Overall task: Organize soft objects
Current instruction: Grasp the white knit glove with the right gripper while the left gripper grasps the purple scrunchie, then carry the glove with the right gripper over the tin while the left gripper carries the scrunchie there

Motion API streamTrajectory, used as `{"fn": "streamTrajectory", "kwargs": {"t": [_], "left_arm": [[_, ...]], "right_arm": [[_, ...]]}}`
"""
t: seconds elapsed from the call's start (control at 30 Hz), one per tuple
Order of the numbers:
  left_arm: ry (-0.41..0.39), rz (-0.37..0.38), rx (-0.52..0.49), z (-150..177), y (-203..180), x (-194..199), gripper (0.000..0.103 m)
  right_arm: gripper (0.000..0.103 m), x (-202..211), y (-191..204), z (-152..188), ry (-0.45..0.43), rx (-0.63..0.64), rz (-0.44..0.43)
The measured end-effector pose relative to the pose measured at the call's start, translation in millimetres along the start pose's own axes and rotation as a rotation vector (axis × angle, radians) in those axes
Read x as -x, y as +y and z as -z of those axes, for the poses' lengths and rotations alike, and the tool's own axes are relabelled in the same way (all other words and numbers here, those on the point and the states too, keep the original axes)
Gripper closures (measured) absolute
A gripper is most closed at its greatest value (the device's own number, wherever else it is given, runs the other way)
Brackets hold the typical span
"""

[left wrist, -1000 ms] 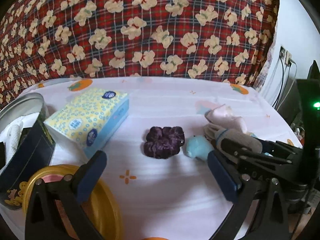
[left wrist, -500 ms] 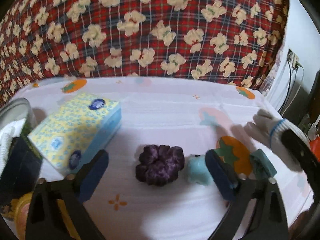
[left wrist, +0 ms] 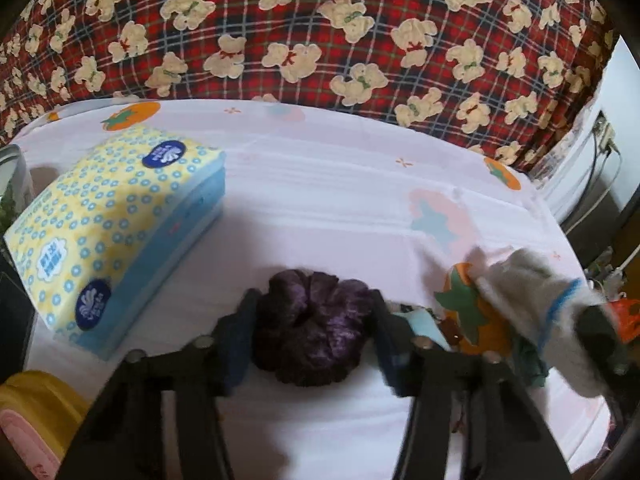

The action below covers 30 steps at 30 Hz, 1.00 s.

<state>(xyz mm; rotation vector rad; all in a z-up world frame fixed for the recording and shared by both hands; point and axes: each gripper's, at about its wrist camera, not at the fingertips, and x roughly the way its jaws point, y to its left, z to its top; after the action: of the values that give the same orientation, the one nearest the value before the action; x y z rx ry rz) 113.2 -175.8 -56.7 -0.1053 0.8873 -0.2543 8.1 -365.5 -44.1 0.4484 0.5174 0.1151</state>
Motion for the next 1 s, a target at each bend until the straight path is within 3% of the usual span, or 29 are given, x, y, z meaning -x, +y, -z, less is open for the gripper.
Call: {"fn": "streamTrajectory", "kwargs": {"t": [0.2,0.47,0.57,0.7,0.8,0.9,1.0], "left_arm": [[-0.012,0.082,0.0,0,1,4,0.064],[-0.292,0.244,0.018,5,8,60,0.064],[-0.342,0.278,0.007,5,7,70,0.064],[-0.354,0.264,-0.03,7,0,73,0.063],[-0.362,0.283,-0.034,8,0,76,0.063],[-0.369,0.29,-0.038,11,1,78,0.063],[-0.363,0.288,-0.036,13,1,78,0.063]], "right_arm": [[0.056,0,-13,0,0.014,-0.068,-0.037],[0.057,50,-22,-11,-0.245,-0.122,-0.228],[0.057,51,-26,-13,-0.249,-0.155,-0.286],[0.057,45,-28,-15,-0.226,-0.189,-0.321],[0.057,46,-30,-15,-0.229,-0.195,-0.317],[0.057,42,-31,-14,-0.215,-0.188,-0.203],[0.057,41,-33,-15,-0.203,-0.194,-0.221]]}}
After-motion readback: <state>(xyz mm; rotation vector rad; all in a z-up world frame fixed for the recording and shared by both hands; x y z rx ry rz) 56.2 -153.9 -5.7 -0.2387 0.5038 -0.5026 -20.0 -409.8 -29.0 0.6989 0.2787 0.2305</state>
